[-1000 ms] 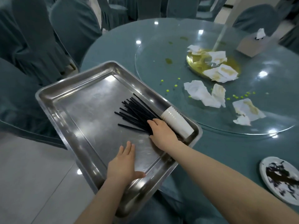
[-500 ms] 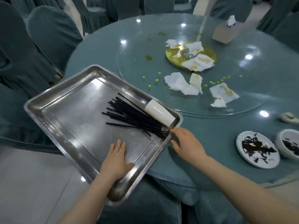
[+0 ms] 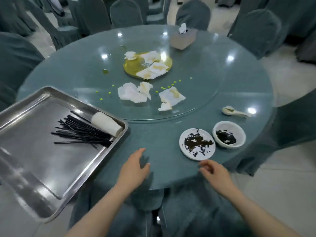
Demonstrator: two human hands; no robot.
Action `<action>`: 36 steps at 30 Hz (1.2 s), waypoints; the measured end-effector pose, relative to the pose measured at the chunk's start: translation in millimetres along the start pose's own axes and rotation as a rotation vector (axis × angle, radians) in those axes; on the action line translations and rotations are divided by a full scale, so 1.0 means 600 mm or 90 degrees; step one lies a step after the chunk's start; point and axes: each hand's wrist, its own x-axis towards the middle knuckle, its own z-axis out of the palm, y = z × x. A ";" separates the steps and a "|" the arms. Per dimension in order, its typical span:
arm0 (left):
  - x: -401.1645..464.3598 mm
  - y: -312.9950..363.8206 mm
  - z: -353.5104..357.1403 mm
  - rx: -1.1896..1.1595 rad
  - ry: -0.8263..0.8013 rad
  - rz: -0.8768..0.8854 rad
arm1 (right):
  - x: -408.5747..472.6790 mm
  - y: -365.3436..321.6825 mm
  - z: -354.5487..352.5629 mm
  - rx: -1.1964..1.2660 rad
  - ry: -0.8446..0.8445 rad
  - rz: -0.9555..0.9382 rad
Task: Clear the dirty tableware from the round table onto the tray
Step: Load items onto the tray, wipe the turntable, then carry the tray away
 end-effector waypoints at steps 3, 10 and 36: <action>0.014 0.073 0.071 -0.057 -0.036 -0.034 | 0.000 0.067 -0.053 0.126 0.014 0.070; 0.062 0.174 0.182 -0.285 -0.081 -0.208 | 0.063 0.096 -0.140 0.345 0.112 0.161; 0.030 -0.093 -0.112 -0.478 0.211 -0.284 | 0.084 -0.223 0.050 0.374 -0.148 0.093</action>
